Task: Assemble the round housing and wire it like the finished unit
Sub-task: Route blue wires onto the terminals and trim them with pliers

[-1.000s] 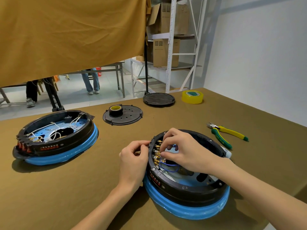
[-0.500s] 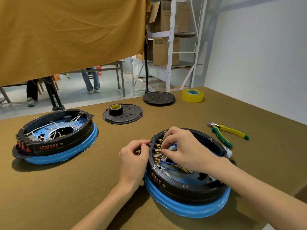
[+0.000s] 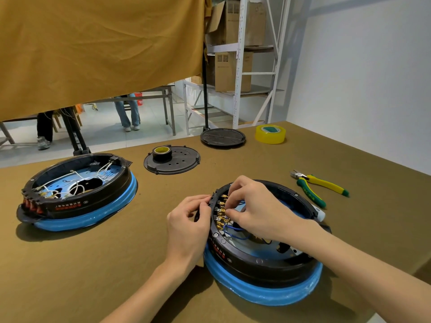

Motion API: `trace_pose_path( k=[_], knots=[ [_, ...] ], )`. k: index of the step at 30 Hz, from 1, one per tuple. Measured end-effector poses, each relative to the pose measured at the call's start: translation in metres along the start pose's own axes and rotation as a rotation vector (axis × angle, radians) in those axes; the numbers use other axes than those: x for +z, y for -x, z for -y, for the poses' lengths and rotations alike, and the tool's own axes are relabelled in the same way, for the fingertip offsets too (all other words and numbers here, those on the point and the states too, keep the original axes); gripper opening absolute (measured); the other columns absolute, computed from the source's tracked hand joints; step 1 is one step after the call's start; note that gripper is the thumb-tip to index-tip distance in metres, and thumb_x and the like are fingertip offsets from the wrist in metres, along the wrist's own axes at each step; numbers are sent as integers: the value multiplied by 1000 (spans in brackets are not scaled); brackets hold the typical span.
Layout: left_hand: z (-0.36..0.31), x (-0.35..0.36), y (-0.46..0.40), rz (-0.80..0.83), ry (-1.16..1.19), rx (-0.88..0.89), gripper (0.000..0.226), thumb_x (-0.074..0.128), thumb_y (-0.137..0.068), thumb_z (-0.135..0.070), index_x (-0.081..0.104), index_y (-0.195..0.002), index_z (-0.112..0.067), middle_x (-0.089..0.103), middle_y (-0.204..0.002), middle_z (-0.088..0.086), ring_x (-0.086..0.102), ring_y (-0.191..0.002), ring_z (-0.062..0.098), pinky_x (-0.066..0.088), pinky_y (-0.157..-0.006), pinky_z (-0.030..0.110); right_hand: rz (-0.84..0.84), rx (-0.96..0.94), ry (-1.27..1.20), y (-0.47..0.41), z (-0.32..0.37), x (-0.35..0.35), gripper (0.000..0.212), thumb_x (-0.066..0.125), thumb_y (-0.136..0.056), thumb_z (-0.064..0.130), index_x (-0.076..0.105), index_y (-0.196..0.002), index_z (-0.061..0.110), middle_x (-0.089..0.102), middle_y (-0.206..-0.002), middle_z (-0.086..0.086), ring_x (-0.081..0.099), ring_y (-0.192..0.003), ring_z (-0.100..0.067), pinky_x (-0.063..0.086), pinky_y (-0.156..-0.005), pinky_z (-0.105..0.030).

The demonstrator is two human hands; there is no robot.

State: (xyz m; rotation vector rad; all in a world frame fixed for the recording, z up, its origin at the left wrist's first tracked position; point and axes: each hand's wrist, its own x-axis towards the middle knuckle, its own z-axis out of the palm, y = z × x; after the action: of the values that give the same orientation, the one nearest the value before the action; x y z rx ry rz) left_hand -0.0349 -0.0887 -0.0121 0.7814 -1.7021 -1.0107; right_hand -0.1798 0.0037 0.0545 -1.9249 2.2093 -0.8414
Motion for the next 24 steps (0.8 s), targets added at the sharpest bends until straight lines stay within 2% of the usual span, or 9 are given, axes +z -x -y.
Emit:
trace_pose_path(
  k=[2,6,8,10,12,17,22,24],
  knots=[
    [-2,1,3,0,0,12,23,57,-98,-16,76,-108,-24,73,-112,-13,65,-107,-4,58,-96,35,19,18,18,-2,3,-2,10,72,-92,23,80,-88,18,52,-104,9,53,-93,-5,41,-75,-13],
    [-4,2,6,9,4,16,24,51,-101,-22,72,-112,-28,73,-118,-10,64,-111,-5,56,-100,36,107,66,73,-9,12,-9,12,68,-93,19,79,-90,14,52,-108,2,55,-95,-13,52,-83,-32],
    [-4,3,9,16,-23,21,33,42,-106,-32,72,-119,-23,72,-125,-5,63,-117,-1,54,-103,36,134,83,85,-12,16,-11,12,67,-93,17,78,-91,12,51,-109,2,55,-96,-14,53,-84,-36],
    [-5,6,12,22,-55,21,54,29,-105,-46,69,-128,-17,69,-131,-3,61,-123,2,50,-108,32,135,102,95,-13,18,-11,12,67,-93,15,78,-91,11,51,-111,1,56,-97,-16,54,-84,-36],
    [-7,9,14,34,-44,6,62,23,-103,-51,66,-133,-17,68,-134,-4,58,-127,3,47,-111,31,124,118,103,-14,20,-9,12,66,-92,13,77,-90,10,51,-112,0,56,-97,-17,54,-82,-35],
    [-7,10,16,50,-21,-8,63,24,-101,-55,62,-136,-20,64,-138,-7,55,-131,1,44,-113,27,106,127,106,-14,23,-6,11,66,-91,8,76,-87,6,52,-112,-4,58,-96,-20,55,-83,-36],
    [-8,10,16,59,-17,-9,61,25,-101,-55,60,-138,-21,62,-140,-8,52,-133,0,42,-114,26,82,105,86,-13,20,-4,11,67,-92,11,76,-90,7,52,-110,-3,57,-96,-17,53,-82,-31],
    [-8,10,16,61,-29,-7,62,24,-101,-56,60,-138,-20,62,-140,-8,51,-133,0,40,-112,21,71,100,79,-13,19,-2,10,67,-92,11,77,-90,7,52,-109,-3,56,-96,-16,52,-81,-30]
  ],
)
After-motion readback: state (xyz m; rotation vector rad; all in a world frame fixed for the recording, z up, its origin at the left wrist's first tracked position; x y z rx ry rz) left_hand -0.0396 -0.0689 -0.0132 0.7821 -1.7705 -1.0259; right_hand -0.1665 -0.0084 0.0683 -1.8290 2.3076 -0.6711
